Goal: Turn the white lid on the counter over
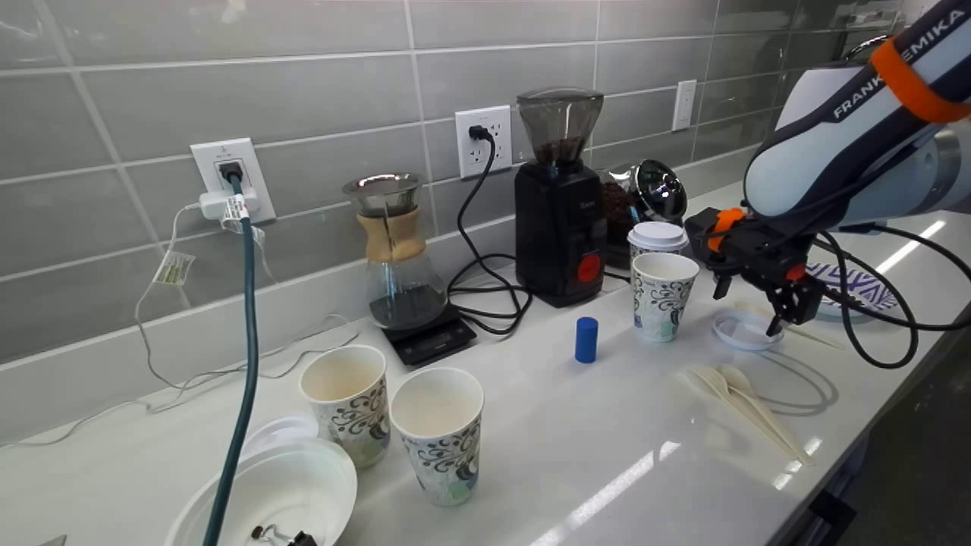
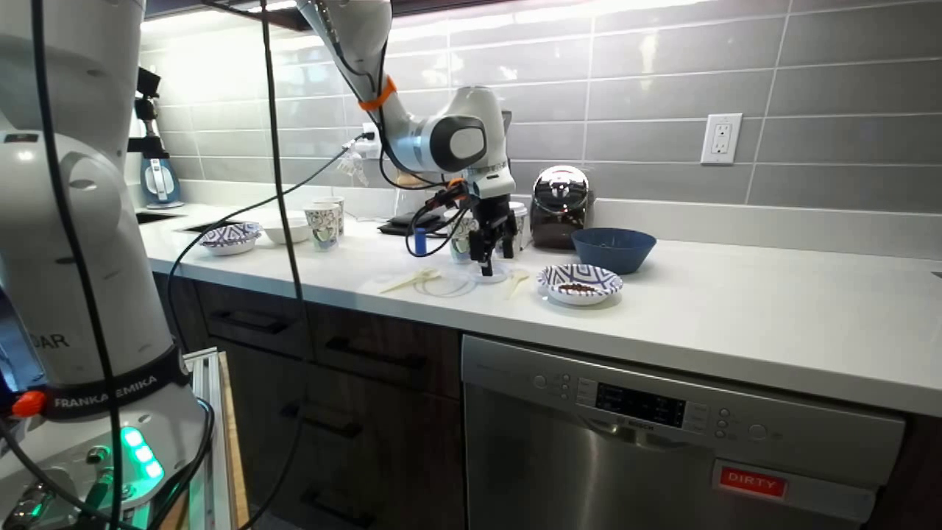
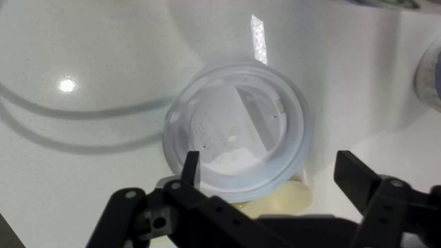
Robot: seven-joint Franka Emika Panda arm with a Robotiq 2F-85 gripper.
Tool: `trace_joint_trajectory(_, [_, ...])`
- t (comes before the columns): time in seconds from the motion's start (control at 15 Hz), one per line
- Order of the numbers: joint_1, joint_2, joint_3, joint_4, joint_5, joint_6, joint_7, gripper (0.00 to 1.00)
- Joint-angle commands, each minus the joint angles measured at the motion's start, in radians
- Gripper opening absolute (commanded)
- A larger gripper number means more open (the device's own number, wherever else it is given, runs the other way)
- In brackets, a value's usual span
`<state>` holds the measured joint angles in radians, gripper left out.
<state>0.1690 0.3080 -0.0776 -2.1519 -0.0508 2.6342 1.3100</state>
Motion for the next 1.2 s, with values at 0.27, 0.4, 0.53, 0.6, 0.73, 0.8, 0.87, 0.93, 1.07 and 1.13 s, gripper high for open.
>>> trace_joint_trajectory(0.27, [0.023, 0.022, -0.016, 0.044, -0.051, -0.084, 0.080, 1.00])
trace_joint_trajectory(0.4, [0.023, 0.024, -0.017, 0.048, -0.058, -0.100, 0.089, 1.00])
trace_joint_trajectory(0.53, [0.024, 0.025, -0.018, 0.050, -0.066, -0.115, 0.097, 1.00])
trace_joint_trajectory(0.6, [0.023, 0.025, -0.017, 0.052, -0.068, -0.125, 0.100, 1.00])
trace_joint_trajectory(0.73, [0.023, 0.022, -0.016, 0.054, -0.076, -0.142, 0.113, 1.00])
trace_joint_trajectory(0.8, [0.024, 0.021, -0.017, 0.054, -0.082, -0.151, 0.119, 1.00])
trace_joint_trajectory(0.87, [0.024, 0.020, -0.017, 0.054, -0.089, -0.161, 0.126, 1.00])
trace_joint_trajectory(0.93, [0.024, 0.020, -0.017, 0.053, -0.096, -0.163, 0.135, 1.00])
trace_joint_trajectory(1.07, [0.020, 0.017, -0.013, 0.047, -0.099, -0.163, 0.139, 1.00])
trace_joint_trajectory(1.13, [0.019, 0.016, -0.012, 0.043, -0.100, -0.158, 0.145, 1.00])
